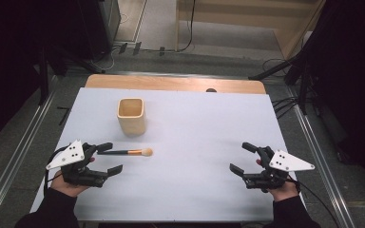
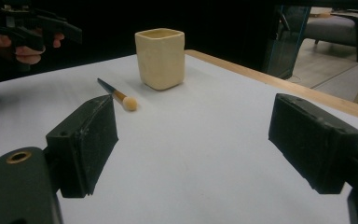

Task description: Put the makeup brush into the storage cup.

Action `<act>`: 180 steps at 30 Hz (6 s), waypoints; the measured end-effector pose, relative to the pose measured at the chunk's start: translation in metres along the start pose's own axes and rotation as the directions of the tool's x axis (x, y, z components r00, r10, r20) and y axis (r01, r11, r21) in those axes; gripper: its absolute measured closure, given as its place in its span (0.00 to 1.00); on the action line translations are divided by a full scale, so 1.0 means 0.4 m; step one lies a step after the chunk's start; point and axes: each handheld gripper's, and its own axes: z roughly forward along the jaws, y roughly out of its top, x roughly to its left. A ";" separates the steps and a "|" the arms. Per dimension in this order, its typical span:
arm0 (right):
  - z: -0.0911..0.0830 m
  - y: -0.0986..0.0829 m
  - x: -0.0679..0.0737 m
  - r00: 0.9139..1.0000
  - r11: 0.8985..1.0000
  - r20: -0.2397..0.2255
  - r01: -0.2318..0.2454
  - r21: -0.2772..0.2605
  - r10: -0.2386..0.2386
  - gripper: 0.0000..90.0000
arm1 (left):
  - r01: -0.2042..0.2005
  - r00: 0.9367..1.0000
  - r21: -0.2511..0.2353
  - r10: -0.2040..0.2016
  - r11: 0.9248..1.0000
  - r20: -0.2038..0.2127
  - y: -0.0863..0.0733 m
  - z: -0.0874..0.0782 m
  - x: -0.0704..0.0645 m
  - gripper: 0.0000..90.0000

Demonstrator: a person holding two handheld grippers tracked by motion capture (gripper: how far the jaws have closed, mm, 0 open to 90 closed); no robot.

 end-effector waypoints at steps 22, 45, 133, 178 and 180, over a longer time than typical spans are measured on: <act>-0.001 0.000 0.000 1.000 1.000 0.001 0.002 0.005 -0.002 0.18 | 0.006 1.000 -0.005 -0.006 1.000 0.010 0.001 -0.001 0.000 0.20; -0.001 0.001 0.001 1.000 1.000 0.000 0.004 0.007 -0.004 0.19 | 0.013 1.000 -0.013 -0.013 1.000 0.009 0.004 -0.003 0.002 0.20; 0.011 0.005 0.014 0.999 0.998 -0.040 0.023 0.063 -0.020 0.18 | -0.363 0.925 0.622 0.190 0.694 0.329 0.206 0.185 0.169 0.26; 0.024 0.005 0.012 0.999 0.995 -0.048 0.030 0.093 -0.026 0.18 | -0.422 0.906 0.805 0.196 0.416 0.374 0.116 0.312 0.170 0.30; 0.024 0.006 0.012 0.999 0.995 -0.048 0.030 0.093 -0.025 0.18 | -0.422 0.907 0.810 0.195 0.408 0.374 0.107 0.319 0.169 0.30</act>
